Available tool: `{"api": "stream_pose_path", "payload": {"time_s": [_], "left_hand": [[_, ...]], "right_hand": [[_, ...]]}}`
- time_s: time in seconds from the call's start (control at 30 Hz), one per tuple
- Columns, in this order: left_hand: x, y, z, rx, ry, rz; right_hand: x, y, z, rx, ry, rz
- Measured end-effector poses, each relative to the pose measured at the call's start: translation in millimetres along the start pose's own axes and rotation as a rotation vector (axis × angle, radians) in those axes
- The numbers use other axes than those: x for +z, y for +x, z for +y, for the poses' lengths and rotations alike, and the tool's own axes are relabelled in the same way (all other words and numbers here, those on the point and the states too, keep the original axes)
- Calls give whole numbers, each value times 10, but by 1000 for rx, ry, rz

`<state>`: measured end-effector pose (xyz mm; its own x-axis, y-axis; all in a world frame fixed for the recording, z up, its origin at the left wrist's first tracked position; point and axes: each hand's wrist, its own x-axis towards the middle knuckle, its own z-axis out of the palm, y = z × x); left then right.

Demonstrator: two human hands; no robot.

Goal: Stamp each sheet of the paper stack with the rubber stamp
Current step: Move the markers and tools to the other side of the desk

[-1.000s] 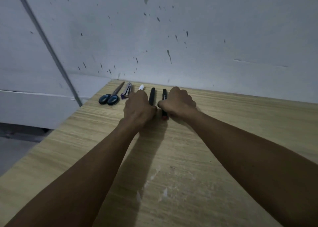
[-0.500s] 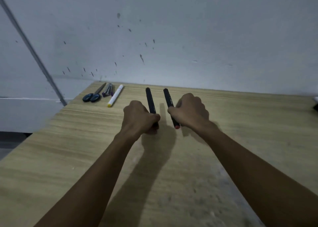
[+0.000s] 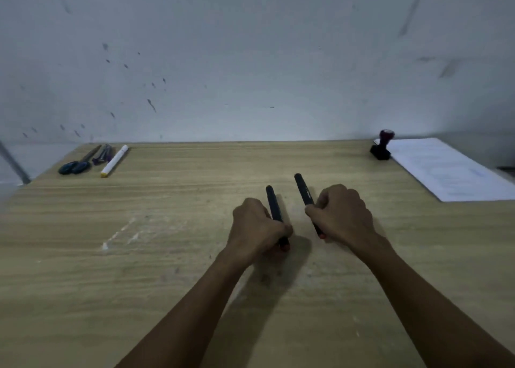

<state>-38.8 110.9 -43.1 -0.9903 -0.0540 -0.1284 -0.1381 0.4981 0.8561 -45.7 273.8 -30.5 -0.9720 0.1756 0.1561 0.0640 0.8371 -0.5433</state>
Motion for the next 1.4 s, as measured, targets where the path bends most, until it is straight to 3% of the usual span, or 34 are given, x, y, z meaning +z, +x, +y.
{"api": "stream_pose_path", "payload": {"time_s": [0.17, 0.33, 0.97, 1.4], "left_hand": [[344, -96, 100, 9, 43, -87], [451, -132, 217, 34, 125, -39], [561, -169, 325, 31, 245, -25], [419, -231, 317, 47, 190, -43]], "right_hand": [[-177, -158, 369, 44, -124, 21], [-193, -235, 534, 66, -151, 14], [-162, -279, 595, 95, -71, 41], [-252, -355, 533, 78, -108, 58]]}}
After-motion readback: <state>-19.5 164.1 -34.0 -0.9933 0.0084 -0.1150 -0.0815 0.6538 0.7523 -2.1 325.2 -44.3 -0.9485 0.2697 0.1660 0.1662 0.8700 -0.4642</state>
